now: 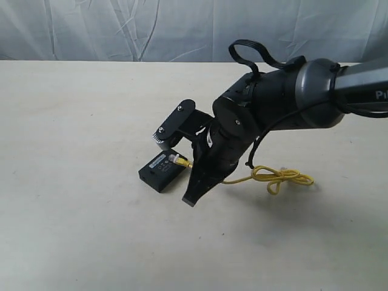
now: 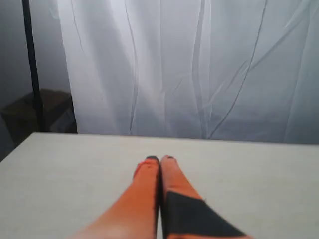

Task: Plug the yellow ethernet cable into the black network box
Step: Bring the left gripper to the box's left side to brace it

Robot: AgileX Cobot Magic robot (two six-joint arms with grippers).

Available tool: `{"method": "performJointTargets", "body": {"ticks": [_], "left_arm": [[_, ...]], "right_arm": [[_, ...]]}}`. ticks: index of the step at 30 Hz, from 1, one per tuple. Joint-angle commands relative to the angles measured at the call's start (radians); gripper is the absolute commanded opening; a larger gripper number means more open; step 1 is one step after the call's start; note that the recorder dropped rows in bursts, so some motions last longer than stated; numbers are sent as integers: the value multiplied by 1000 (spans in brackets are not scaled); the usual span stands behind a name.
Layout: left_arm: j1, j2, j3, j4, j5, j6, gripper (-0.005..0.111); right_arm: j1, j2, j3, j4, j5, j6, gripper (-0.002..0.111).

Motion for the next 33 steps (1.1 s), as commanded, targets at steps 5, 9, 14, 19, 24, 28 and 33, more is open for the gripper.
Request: {"method": "performJointTargets", "body": {"ticks": [5,9,14,19,24,28,33], "left_arm": [[-2,643,-394,-106,365,256,0],[-2,944,-500,-364,417,492,0],[-68,1267,-628,-515,446,630,0],[-212,1475,-775,-515,450,669,0],[-261,1597,-842,-653,501,857,0],[-261,1647,-844,-706,510,889,0],[-261,1697,-844,-874,575,1022,0]], "right_arm": [[-4,-10,1,8,45,-1,-1],[-4,-10,1,5,86,-1,-1],[-4,-10,1,-1,120,-4,-1],[-4,-2,1,-1,103,-5,-1],[-4,14,3,31,112,-7,-1],[4,35,3,38,110,-18,-1],[18,37,3,57,103,-28,-1]]}}
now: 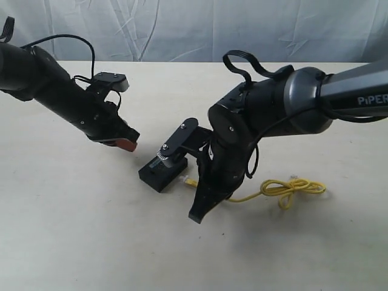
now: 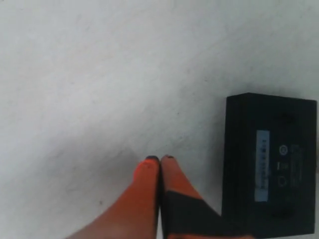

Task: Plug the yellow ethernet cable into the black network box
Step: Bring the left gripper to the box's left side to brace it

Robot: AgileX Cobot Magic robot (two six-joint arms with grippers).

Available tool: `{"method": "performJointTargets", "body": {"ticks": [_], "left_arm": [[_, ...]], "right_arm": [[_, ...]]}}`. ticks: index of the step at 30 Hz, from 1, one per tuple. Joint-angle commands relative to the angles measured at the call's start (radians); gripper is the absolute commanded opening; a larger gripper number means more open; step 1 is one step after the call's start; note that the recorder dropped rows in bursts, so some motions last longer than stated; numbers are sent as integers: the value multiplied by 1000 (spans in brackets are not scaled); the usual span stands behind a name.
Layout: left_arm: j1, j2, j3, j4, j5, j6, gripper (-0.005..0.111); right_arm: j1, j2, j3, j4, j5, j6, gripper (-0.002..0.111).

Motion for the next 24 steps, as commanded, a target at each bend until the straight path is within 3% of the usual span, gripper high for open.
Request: {"method": "performJointTargets", "body": {"ticks": [1,24], "left_arm": [[-5,39,-6,-111,59,83,0],[-5,105,-8,-170,173,155,0]], "right_arm": [[7,0,3,14,-9,-10,-1],[7,13,3,14,-42,-11,-1]]}}
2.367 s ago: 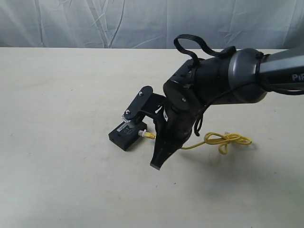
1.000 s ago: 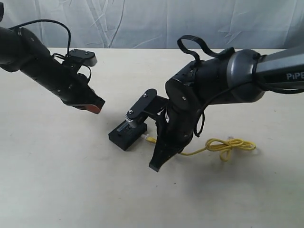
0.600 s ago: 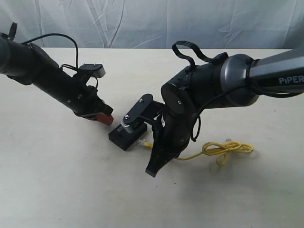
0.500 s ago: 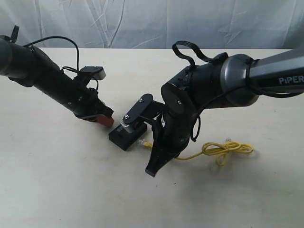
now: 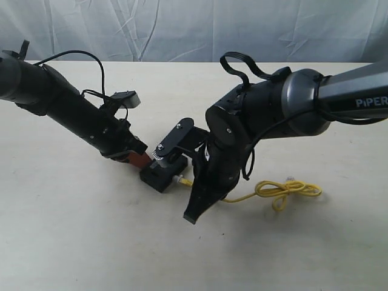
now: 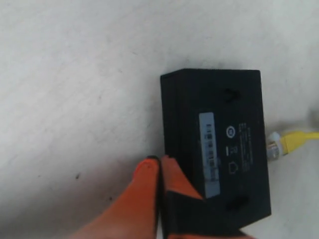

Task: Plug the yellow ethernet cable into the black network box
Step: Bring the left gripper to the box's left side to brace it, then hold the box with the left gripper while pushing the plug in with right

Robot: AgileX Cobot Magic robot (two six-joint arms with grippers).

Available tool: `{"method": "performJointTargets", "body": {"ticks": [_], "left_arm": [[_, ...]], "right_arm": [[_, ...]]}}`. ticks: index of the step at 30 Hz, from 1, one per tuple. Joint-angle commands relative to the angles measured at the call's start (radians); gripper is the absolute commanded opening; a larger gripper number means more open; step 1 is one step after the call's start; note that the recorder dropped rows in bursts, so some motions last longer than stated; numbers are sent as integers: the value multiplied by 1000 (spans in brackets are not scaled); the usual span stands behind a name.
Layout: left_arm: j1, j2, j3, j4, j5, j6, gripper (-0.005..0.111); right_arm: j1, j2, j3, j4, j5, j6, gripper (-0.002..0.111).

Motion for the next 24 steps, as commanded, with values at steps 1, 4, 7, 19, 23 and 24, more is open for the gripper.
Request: {"method": "performJointTargets", "body": {"ticks": [1,4,7,19,23,24], "left_arm": [[-5,8,-3,-4,12,11,0],[-5,8,-3,-5,12,11,0],[-5,8,-3,-5,12,11,0],[-5,8,-3,-5,12,11,0],[-5,8,-3,-5,12,11,0],[-5,8,-3,-5,12,11,0]], "right_arm": [[0,19,3,-6,-12,-8,-1],[0,45,3,-5,-12,-8,-1],[0,54,3,-2,-14,-10,-1],[0,22,3,22,2,-71,-1],[0,22,3,24,-7,-71,-1],[0,22,3,24,-13,-71,-1]]}}
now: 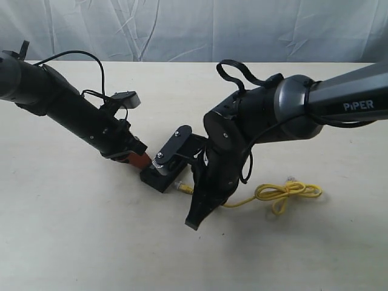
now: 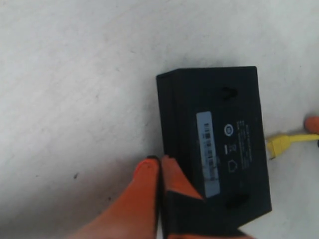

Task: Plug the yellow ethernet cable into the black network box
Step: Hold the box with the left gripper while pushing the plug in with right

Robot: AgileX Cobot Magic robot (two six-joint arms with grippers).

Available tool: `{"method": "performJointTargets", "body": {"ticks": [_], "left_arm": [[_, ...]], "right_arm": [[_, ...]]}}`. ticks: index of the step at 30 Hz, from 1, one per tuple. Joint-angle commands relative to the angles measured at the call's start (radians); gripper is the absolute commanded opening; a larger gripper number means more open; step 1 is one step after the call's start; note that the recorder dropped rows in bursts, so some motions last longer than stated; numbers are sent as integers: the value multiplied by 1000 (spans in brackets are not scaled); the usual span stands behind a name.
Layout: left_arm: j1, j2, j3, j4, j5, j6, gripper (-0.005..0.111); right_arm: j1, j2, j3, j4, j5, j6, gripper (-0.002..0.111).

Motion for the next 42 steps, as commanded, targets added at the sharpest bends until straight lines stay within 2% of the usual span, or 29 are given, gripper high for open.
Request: {"method": "performJointTargets", "body": {"ticks": [1,42], "left_arm": [[-5,8,-3,-5,7,3,0],[-5,8,-3,6,5,3,0]], "right_arm": [[0,-11,3,1,-18,-13,-1],[0,-39,3,-6,-8,-7,-1]]}}
